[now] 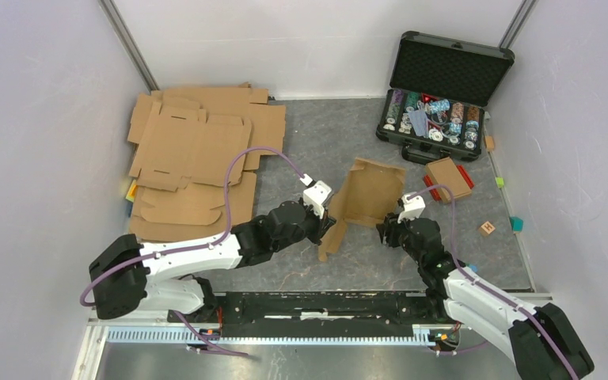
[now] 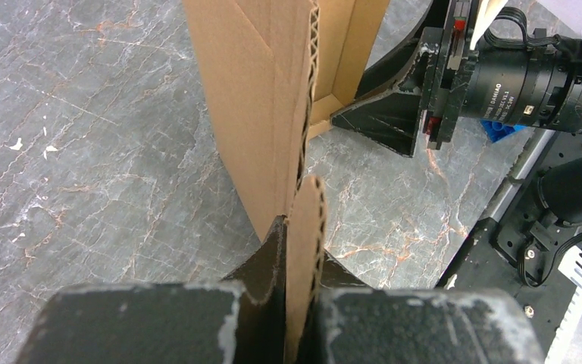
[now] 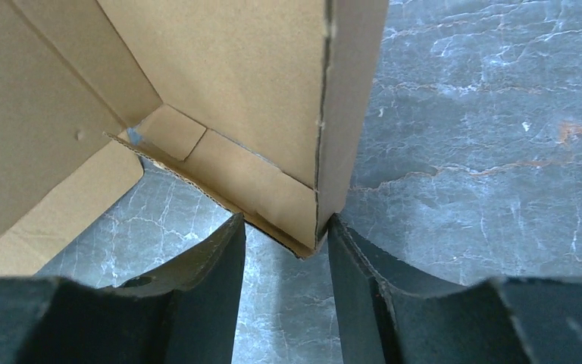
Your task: Fold the paper box
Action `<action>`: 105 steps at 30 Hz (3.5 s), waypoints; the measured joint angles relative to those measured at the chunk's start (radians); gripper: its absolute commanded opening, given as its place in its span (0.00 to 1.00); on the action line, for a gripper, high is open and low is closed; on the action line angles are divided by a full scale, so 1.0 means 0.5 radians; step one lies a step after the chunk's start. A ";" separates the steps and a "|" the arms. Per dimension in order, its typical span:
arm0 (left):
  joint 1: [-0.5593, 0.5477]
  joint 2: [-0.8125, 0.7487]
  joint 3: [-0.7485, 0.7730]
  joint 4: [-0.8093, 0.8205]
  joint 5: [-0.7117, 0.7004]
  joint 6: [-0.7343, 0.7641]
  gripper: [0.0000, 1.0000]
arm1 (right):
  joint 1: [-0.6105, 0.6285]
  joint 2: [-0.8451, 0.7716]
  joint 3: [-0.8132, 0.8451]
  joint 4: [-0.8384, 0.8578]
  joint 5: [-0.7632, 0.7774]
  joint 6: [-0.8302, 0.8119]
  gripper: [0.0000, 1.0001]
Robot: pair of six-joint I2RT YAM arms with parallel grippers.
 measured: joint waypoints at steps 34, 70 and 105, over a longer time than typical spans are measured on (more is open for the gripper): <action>-0.001 0.074 0.016 0.089 0.098 0.000 0.04 | 0.204 0.481 0.033 0.330 0.560 0.124 0.46; -0.001 0.106 0.046 0.089 0.156 -0.001 0.04 | 0.204 0.654 0.071 0.498 0.658 0.323 0.60; -0.001 0.106 0.046 0.086 0.160 -0.001 0.09 | 0.236 1.109 0.472 0.282 0.910 0.224 0.51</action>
